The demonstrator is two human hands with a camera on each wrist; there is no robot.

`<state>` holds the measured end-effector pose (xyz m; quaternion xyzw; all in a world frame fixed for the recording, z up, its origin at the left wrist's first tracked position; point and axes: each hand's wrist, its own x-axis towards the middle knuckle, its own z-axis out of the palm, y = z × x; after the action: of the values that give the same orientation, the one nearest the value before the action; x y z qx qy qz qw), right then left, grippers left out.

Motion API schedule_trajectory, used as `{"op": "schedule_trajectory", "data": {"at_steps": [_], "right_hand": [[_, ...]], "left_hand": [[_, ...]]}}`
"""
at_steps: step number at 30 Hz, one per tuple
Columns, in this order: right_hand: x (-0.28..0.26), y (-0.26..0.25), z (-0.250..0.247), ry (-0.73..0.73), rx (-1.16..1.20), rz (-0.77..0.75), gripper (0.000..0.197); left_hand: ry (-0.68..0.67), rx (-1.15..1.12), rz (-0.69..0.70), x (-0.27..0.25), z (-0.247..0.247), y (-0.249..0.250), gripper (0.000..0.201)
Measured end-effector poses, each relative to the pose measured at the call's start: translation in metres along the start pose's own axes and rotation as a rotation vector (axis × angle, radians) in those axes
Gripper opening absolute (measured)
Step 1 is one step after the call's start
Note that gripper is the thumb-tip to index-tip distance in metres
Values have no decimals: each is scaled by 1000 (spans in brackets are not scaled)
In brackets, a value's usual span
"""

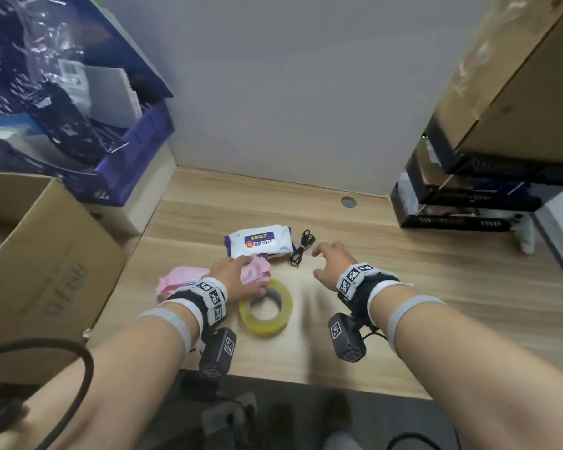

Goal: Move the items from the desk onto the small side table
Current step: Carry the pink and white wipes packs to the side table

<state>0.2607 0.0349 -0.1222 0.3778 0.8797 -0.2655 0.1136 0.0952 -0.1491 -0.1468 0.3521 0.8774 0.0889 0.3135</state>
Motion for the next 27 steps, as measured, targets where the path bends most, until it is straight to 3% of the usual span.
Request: {"op": "schedule_trajectory", "data": {"at_steps": [5, 9, 11, 15, 18, 21, 24, 27], "right_hand": [[44, -2, 14, -31, -148, -52, 58], [77, 0, 24, -96, -246, -122, 72], [89, 0, 28, -120, -295, -142, 76], [110, -7, 36, 9, -279, -266, 87], [132, -23, 40, -60, -320, -385, 108], [159, -47, 51, -163, -422, -396, 122], [175, -60, 65, -181, -446, -374, 100], [171, -66, 63, -43, -425, -366, 71]], "left_hand": [[-65, 75, -64, 8, 12, -24, 99], [-70, 86, -74, 19, 13, -36, 58], [-28, 45, -82, 16, 15, -39, 49], [89, -48, -93, 7, 6, -36, 36], [148, -84, -106, 6, -11, -32, 32], [272, -181, -93, 10, -22, -40, 40], [425, -348, -162, 11, -31, -43, 15], [558, -562, -273, 6, -42, -41, 23]]}}
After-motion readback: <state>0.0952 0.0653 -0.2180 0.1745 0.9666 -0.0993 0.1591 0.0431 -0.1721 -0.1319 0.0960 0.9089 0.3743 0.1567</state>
